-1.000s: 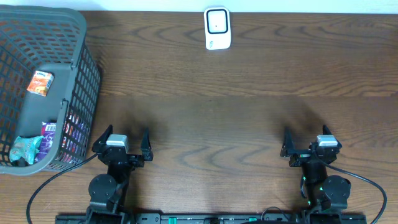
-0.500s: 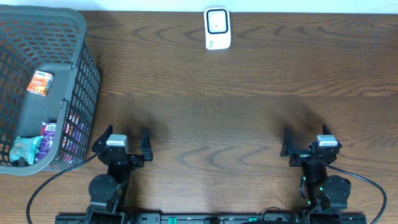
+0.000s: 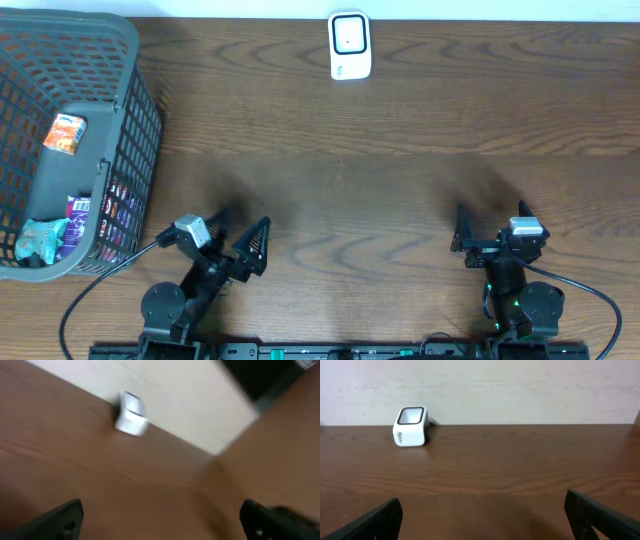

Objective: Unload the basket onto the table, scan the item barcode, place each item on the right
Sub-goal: 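Move the left gripper toward the grey basket, then reach into the basket and grasp the red-orange candy bar with left gripper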

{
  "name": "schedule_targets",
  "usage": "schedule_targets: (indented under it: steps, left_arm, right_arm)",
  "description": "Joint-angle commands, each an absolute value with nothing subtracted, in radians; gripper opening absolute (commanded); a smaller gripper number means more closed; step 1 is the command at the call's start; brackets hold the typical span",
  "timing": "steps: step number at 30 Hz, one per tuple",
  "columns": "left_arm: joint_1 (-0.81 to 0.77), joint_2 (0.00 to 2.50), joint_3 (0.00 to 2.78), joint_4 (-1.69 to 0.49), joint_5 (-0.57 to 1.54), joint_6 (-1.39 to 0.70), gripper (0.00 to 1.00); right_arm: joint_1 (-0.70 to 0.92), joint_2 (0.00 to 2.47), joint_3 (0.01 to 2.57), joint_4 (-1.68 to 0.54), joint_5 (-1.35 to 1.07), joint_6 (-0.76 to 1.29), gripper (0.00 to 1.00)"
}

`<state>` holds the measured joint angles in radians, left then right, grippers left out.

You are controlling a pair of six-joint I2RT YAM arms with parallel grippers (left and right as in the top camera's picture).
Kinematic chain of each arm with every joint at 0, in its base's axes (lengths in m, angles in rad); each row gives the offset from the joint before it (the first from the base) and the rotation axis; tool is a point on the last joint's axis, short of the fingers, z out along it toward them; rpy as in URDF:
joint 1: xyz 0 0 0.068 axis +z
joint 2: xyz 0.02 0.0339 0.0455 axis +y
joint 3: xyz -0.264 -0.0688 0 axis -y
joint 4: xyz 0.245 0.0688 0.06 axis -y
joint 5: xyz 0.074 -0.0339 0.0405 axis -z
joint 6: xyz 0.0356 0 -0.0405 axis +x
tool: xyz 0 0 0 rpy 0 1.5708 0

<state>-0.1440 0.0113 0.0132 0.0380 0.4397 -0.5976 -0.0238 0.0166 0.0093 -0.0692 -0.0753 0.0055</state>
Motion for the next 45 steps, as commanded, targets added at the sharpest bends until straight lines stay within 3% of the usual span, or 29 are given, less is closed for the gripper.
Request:
schedule_targets:
  steps: [1,6,11,15,19,23,26,29,32,36,39,45]
  left_arm:
    - [-0.142,0.005,0.005,0.242,0.661,-0.903,0.99]
    - [-0.141,0.005,0.029,0.677,0.698,-0.904,0.99]
    - [-0.141,0.049,0.213,0.683,0.622,-0.844,0.99]
    - [-0.141,0.181,0.430,0.659,0.593,-0.628,0.99]
    - [-0.140,0.373,0.717,0.468,0.537,-0.318,0.99]
    - [-0.140,0.587,1.074,0.124,-0.009,-0.262,0.99]
    - [-0.140,0.767,1.324,-0.049,-0.387,-0.105,0.99]
    - [-0.140,0.977,1.574,-0.221,-0.645,0.148,0.99]
    - [-0.109,1.209,1.831,-0.444,-0.860,0.256,0.99]
    - [-0.010,1.447,2.072,-0.774,-0.903,0.216,0.99]
    - [0.075,1.522,2.085,-0.910,-0.887,-0.029,0.99]
    - [0.282,1.617,2.085,-1.078,-0.432,-0.178,0.99]
  right_arm:
    - [-0.038,0.013,0.006,-0.069,-0.077,-0.009,0.99]
    - [-0.038,0.013,0.006,-0.069,-0.077,-0.009,0.99]
    - [-0.038,0.013,0.006,-0.069,-0.077,-0.009,0.99]
    - [-0.038,0.013,0.006,-0.069,-0.077,-0.009,0.99]
    - [-0.038,0.013,0.006,-0.069,-0.077,-0.009,0.99]
    - [-0.038,0.013,0.006,-0.069,-0.077,-0.009,0.99]
    - [-0.038,0.013,0.006,-0.069,-0.077,-0.009,0.99]
    - [-0.038,0.013,0.006,-0.069,-0.077,-0.009,0.99]
    - [-0.038,0.013,0.006,-0.069,-0.077,-0.009,0.99]
    - [-0.038,0.013,0.006,-0.069,-0.078,-0.009,0.99]
    - [-0.038,0.014,0.006,-0.069,-0.078,-0.009,0.99]
    - [-0.038,0.014,0.006,-0.069,-0.078,-0.009,0.99]
